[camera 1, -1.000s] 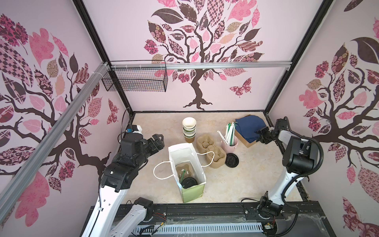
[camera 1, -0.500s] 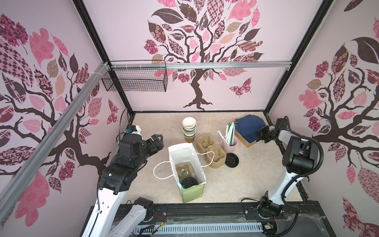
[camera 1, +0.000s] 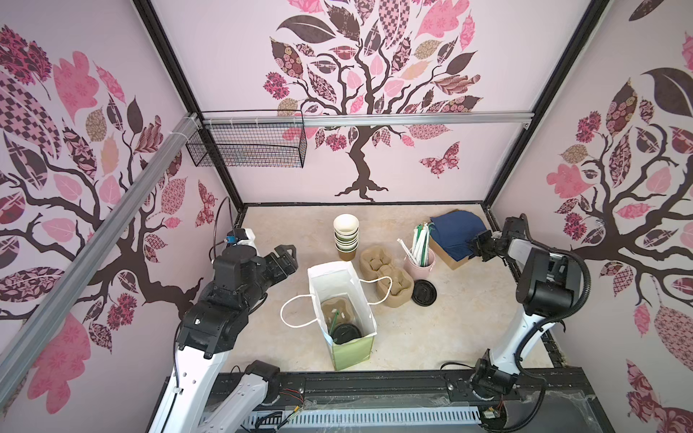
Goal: Pack the takeout coffee
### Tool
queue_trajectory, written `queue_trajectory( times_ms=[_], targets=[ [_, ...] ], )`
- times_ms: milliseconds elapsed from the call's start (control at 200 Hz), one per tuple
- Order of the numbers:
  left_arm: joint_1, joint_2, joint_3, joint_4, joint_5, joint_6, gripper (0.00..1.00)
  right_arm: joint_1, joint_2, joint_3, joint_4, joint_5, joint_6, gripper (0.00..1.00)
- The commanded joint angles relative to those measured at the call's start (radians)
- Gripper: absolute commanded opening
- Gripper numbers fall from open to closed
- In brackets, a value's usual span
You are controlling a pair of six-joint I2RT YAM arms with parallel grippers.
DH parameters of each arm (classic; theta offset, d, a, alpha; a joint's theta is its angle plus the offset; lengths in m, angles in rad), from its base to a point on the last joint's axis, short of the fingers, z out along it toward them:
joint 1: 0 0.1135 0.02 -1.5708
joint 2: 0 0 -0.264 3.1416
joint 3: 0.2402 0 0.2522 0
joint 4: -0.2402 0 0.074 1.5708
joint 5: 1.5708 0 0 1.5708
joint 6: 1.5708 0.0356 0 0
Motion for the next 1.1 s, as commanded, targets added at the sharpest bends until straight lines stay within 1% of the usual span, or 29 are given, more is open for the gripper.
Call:
queue_trajectory(
  times_ms=[0, 75, 140, 185, 385, 570, 720, 920, 1096],
  targets=[
    [0.0, -0.003, 0.046, -0.009, -0.012, 0.014, 0.88, -0.001, 0.036, 0.003, 0.014, -0.01, 0.022, 0.21],
    [0.0, -0.003, 0.046, -0.011, -0.013, 0.012, 0.88, -0.001, 0.038, 0.004, 0.006, -0.006, 0.024, 0.22],
    [0.0, -0.003, 0.046, -0.01, -0.014, 0.012, 0.88, -0.001, 0.04, 0.003, -0.011, -0.003, 0.024, 0.27],
    [0.001, -0.002, 0.048, -0.009, -0.014, 0.012, 0.88, -0.001, 0.035, -0.005, -0.016, 0.001, 0.026, 0.29],
    [0.001, 0.001, 0.054, -0.01, -0.016, 0.009, 0.88, -0.001, 0.029, -0.033, 0.0, 0.008, 0.049, 0.29],
    [0.0, 0.001, 0.059, -0.014, -0.022, 0.008, 0.88, 0.0, 0.043, -0.032, 0.01, 0.008, 0.062, 0.24],
    [0.0, 0.004, 0.067, -0.022, -0.028, 0.009, 0.87, 0.0, 0.033, -0.027, 0.022, 0.007, 0.068, 0.16],
    [0.001, 0.006, 0.077, -0.026, -0.036, 0.013, 0.87, -0.002, -0.011, -0.034, 0.037, 0.007, 0.068, 0.0],
    [0.0, 0.006, 0.092, -0.029, -0.049, 0.028, 0.87, -0.002, -0.118, -0.083, 0.118, -0.006, 0.084, 0.0]
  ],
)
